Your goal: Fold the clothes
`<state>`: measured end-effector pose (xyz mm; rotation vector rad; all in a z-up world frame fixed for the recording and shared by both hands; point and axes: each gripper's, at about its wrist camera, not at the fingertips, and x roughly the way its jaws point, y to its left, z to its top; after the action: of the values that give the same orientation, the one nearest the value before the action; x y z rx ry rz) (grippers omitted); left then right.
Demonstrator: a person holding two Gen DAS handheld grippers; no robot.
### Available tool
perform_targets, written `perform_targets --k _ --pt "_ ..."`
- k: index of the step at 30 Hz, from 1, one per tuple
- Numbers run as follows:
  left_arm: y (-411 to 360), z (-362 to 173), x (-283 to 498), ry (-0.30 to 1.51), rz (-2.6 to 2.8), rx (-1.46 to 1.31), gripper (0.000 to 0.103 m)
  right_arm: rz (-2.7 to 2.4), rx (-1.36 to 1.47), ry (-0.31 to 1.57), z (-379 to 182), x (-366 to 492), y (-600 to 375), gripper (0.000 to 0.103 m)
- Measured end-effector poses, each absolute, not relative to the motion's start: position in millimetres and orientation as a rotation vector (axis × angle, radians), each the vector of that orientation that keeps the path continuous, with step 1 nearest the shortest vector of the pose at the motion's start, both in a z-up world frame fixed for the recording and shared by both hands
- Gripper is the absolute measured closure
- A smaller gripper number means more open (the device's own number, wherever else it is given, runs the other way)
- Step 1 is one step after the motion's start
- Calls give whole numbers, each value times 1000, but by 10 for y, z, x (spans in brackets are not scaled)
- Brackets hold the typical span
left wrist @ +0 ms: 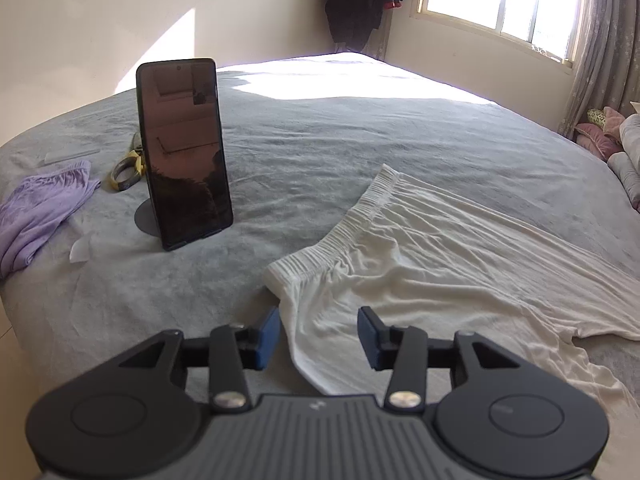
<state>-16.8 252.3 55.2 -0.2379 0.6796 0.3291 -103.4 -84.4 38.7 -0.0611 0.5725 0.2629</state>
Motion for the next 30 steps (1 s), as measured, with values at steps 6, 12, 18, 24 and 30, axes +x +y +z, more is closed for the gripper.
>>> perform_targets --k 6,12,18,24,30 --pt "2542 573 -69 640 284 -334 77 285 -64 580 672 -592 -705 56" --pt "2666 420 103 567 125 -511 88 348 -37 597 876 6 -445 54" --pt "2768 286 356 541 44 -596 88 418 -104 602 925 606 -51 47" --pt "2742 367 537 500 0 -551 88 455 -140 627 833 1202 244 46" --pt "2787 267 741 548 41 -521 88 492 -155 670 718 1827 464 42"
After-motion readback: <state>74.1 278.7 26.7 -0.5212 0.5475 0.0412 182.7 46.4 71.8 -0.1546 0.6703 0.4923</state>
